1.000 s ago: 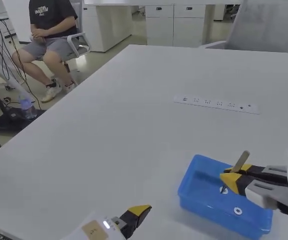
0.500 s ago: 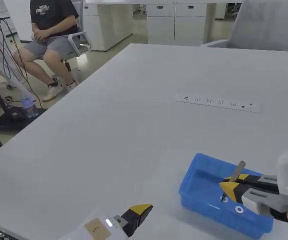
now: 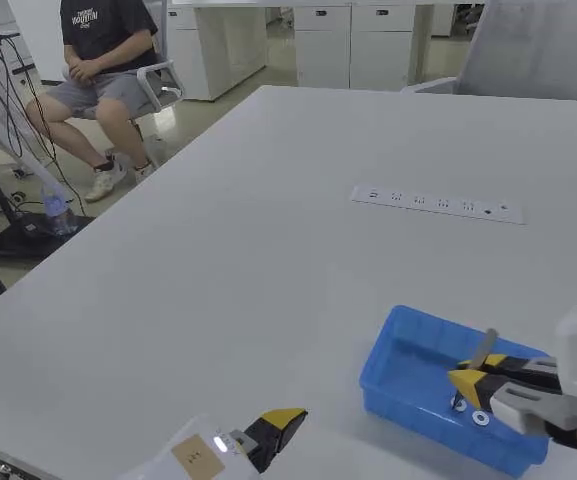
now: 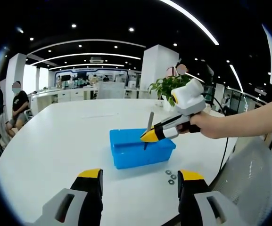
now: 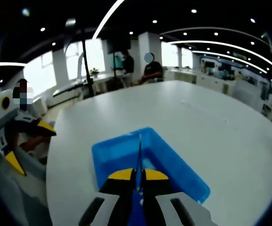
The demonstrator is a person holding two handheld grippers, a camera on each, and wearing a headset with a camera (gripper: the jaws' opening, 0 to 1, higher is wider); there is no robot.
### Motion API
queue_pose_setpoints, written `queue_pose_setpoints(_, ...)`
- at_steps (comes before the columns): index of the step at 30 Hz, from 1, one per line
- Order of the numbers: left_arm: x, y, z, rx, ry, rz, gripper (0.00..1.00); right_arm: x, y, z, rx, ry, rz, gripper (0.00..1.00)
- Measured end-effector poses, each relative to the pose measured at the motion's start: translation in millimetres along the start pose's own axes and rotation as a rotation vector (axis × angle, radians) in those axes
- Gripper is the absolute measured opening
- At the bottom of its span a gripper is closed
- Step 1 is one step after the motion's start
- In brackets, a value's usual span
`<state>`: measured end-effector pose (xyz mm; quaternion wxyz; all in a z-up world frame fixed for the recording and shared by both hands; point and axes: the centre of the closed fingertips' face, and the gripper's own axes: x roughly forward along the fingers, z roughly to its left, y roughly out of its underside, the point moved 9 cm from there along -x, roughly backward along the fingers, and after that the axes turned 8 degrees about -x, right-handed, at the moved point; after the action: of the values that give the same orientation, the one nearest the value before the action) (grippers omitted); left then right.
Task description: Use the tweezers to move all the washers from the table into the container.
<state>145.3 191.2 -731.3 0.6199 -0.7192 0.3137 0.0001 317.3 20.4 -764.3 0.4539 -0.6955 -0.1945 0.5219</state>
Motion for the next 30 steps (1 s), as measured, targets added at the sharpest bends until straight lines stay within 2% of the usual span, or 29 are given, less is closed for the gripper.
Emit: queue_pose_setpoints(30, 0.3, 0.0, -2.3, 0.002, 0.005, 0.009, 0.63, -0.8, 4.0, -0.2, -0.002, 0.026, -0.005, 0.04)
